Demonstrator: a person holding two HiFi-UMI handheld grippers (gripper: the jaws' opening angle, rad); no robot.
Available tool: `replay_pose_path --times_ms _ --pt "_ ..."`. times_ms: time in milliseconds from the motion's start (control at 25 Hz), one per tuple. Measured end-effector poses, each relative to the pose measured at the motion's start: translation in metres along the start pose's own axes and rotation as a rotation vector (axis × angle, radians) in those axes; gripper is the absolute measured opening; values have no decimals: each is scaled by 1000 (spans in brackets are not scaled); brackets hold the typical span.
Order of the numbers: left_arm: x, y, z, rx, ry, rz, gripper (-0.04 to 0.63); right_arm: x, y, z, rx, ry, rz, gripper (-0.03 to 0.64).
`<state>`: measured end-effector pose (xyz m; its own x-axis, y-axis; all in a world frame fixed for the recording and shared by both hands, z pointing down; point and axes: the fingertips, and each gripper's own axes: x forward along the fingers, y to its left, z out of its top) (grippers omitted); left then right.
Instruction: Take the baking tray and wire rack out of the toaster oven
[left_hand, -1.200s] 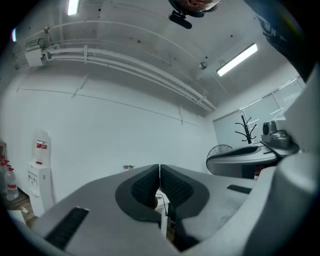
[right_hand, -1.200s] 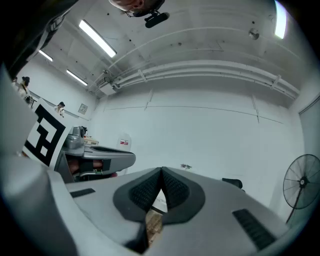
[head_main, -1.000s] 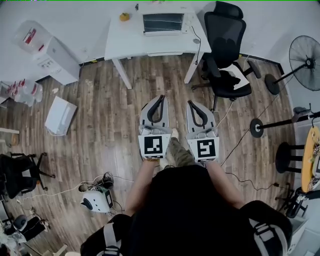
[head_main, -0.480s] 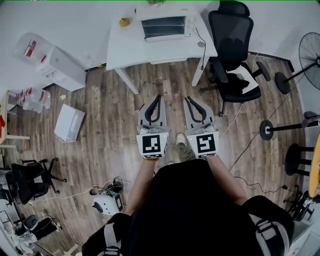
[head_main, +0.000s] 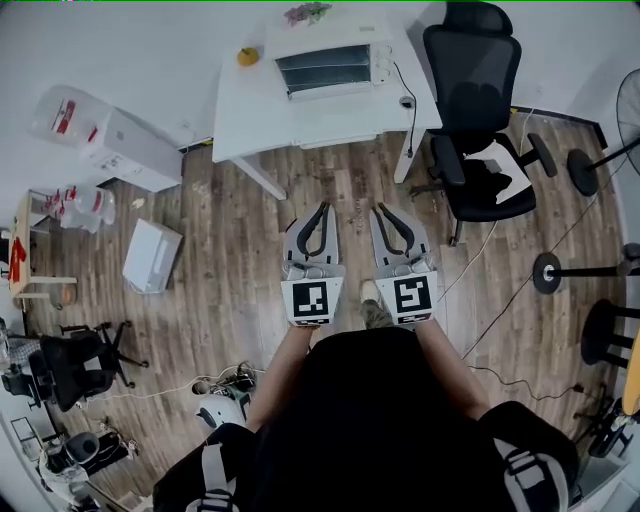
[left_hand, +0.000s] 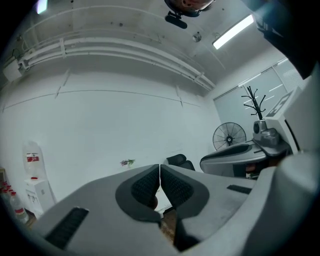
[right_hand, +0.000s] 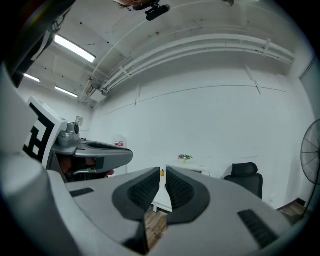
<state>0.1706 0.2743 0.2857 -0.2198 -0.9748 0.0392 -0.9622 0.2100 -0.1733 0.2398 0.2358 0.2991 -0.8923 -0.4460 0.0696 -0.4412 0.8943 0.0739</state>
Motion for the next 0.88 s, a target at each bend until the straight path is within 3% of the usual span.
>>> replay_pose_path --times_ms 160,440,880 --pt "24 -13 -4 25 -15 -15 29 7 -28 -24 32 46 7 33" --pt "43 -16 -32 -5 63 -4 29 16 -63 -51 11 119 11 33" --pt "98 48 -63 -122 58 10 29 94 -53 -52 -59 179 8 32"
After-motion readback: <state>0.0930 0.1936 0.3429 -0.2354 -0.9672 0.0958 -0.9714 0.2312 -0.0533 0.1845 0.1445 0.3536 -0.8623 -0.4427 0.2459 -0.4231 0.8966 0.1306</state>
